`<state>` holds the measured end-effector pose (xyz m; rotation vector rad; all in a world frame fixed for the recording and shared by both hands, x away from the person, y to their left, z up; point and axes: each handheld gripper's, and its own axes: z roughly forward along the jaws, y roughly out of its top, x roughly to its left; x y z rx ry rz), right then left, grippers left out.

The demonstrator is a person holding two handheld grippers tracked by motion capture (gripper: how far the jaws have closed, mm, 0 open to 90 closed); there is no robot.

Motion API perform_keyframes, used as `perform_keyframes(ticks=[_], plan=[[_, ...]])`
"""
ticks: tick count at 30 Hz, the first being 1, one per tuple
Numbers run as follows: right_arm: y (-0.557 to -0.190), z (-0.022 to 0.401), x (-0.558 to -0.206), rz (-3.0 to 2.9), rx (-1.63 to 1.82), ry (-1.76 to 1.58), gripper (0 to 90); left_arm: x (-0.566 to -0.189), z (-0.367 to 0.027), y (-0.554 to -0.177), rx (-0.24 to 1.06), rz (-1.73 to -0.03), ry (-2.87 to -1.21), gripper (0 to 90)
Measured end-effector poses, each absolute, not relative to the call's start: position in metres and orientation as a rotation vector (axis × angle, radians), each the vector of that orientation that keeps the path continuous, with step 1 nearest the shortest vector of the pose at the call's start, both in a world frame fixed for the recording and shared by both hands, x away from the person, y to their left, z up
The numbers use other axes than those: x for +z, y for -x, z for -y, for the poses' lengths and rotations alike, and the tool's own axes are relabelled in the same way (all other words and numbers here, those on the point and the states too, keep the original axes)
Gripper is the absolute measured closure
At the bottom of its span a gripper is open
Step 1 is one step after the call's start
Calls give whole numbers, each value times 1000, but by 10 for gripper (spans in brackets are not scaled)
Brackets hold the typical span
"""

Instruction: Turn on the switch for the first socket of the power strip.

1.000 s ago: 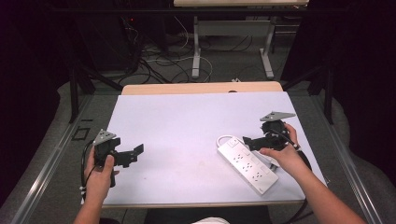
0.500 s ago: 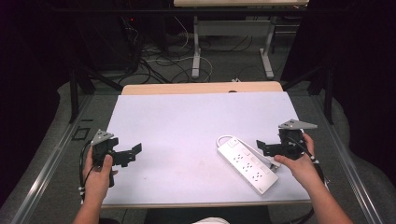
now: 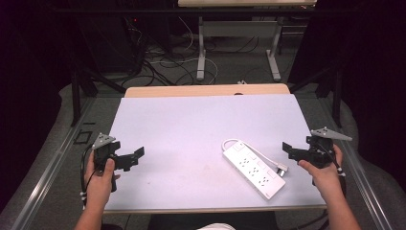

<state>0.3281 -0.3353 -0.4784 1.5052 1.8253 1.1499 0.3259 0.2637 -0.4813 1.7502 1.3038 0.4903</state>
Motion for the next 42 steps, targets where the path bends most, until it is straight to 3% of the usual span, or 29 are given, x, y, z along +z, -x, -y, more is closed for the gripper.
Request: perform_keyframes(ticks=[42], plan=[[-324, 388, -521, -1812, 938, -1796, 31, -497, -280, -333, 510, -1368, -1717, 7]])
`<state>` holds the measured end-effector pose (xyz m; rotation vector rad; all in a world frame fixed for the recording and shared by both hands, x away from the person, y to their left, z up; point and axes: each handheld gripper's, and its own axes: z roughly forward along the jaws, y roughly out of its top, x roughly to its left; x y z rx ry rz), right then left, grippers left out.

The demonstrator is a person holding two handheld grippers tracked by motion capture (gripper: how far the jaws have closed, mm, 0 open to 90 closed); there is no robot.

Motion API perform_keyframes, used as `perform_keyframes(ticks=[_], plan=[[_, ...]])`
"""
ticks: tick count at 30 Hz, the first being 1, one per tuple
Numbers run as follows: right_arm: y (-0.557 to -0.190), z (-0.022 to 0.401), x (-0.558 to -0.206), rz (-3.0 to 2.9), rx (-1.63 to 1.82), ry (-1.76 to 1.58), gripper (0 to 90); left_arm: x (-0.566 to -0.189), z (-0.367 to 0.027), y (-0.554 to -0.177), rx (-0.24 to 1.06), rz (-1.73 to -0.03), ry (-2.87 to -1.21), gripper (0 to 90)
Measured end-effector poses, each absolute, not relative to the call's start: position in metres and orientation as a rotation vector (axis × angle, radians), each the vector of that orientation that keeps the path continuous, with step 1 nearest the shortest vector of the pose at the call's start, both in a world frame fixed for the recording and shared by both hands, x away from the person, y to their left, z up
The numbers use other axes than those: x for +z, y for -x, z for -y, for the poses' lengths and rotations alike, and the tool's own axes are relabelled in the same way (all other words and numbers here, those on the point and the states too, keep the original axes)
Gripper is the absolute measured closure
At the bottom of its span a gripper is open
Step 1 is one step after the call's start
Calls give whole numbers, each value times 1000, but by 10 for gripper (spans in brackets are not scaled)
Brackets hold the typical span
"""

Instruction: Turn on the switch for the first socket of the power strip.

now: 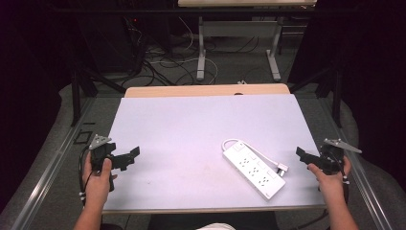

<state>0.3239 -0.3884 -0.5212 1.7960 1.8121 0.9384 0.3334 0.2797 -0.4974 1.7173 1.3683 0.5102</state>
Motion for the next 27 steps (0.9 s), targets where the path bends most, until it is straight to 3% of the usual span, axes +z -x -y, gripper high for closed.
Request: perform_keyframes(ticks=[27], plan=[[-327, 389, -532, -1759, 954, -1810, 41, -502, -283, -336, 509, -1392, -1718, 7]])
